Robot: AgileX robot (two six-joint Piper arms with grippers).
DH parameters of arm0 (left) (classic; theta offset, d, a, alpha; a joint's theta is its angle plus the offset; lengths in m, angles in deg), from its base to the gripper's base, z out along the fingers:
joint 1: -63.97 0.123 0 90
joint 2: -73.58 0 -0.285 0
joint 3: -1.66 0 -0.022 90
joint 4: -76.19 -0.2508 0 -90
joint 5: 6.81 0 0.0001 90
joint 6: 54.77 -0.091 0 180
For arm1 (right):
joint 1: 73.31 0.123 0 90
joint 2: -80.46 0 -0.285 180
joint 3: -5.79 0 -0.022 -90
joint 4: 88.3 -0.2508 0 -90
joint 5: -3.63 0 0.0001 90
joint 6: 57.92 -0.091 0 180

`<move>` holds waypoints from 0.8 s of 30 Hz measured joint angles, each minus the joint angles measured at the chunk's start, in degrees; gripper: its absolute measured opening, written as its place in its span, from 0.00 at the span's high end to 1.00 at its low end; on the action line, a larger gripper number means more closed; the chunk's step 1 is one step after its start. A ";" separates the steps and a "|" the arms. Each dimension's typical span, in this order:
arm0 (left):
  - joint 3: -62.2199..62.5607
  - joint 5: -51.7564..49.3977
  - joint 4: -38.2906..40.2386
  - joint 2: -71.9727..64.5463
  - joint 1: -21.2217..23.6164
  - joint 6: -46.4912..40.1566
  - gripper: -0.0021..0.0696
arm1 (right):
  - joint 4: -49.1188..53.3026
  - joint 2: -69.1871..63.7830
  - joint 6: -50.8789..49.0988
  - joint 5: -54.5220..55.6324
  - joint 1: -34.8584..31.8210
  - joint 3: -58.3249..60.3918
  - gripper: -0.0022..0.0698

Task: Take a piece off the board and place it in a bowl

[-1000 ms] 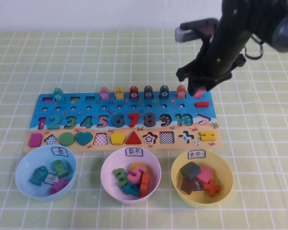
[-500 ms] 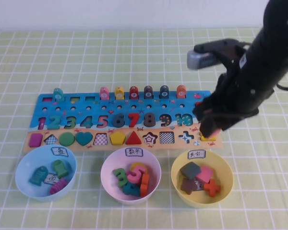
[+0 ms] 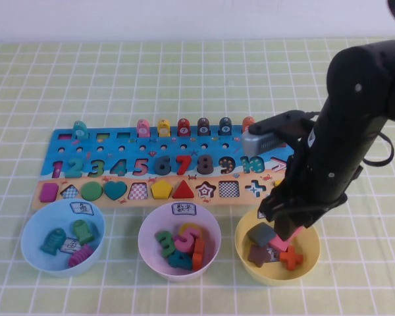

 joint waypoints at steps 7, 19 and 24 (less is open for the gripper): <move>0.00 0.00 0.00 0.00 0.00 0.00 0.98 | 0.00 -2.74 0.21 0.27 0.00 0.00 0.56; 0.00 0.00 0.00 0.00 0.00 0.00 0.98 | 0.00 -2.77 0.30 0.59 0.00 0.00 0.56; 0.00 0.00 0.00 0.00 0.00 0.00 0.98 | 0.00 -2.77 0.30 0.83 0.00 0.00 0.56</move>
